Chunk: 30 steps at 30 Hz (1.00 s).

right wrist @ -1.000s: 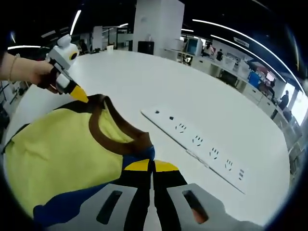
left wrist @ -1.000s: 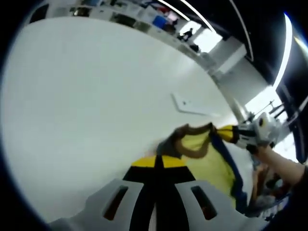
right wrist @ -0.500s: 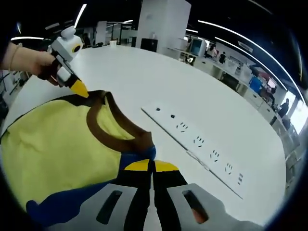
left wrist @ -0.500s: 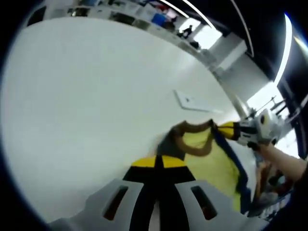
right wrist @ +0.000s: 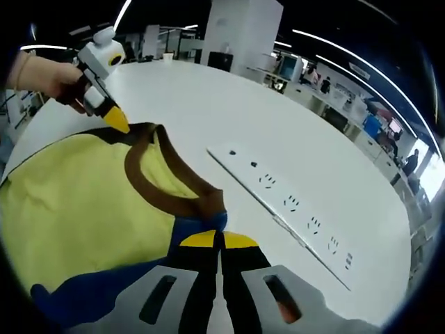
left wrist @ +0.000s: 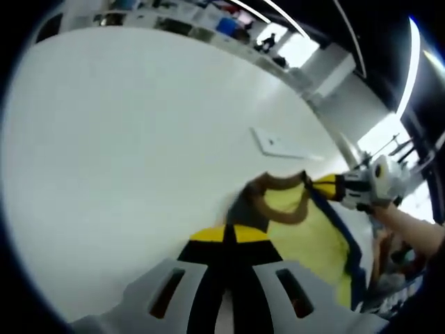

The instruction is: Fold the garment on the visible template until the final outline fits inside the template.

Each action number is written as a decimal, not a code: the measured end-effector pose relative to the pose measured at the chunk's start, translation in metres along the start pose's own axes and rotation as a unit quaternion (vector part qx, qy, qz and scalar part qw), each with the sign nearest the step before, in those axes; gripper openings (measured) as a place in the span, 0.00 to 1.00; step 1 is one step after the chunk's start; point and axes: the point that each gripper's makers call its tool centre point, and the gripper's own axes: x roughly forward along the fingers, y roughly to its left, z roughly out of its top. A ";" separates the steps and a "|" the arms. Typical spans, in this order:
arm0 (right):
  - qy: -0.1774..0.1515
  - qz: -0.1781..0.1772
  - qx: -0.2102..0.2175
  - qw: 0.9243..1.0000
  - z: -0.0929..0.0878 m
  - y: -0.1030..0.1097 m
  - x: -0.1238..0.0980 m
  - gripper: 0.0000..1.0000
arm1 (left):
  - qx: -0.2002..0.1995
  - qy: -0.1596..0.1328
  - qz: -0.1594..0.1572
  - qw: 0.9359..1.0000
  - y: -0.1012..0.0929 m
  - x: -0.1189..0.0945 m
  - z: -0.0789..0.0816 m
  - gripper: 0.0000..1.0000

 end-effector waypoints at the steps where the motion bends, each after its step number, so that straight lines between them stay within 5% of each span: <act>1: 0.000 0.000 0.000 1.000 0.000 0.000 0.000 0.02 | 0.001 0.000 0.000 1.000 0.000 0.000 0.000 0.00; 21: 0.003 -0.004 -0.007 1.000 0.000 0.000 0.000 0.03 | 0.021 -0.009 0.004 1.000 -0.009 -0.008 0.003 0.00; 30: 0.000 -0.016 0.007 1.000 0.002 -0.004 -0.013 0.10 | 0.050 -0.044 -0.001 0.998 -0.019 -0.020 0.017 0.00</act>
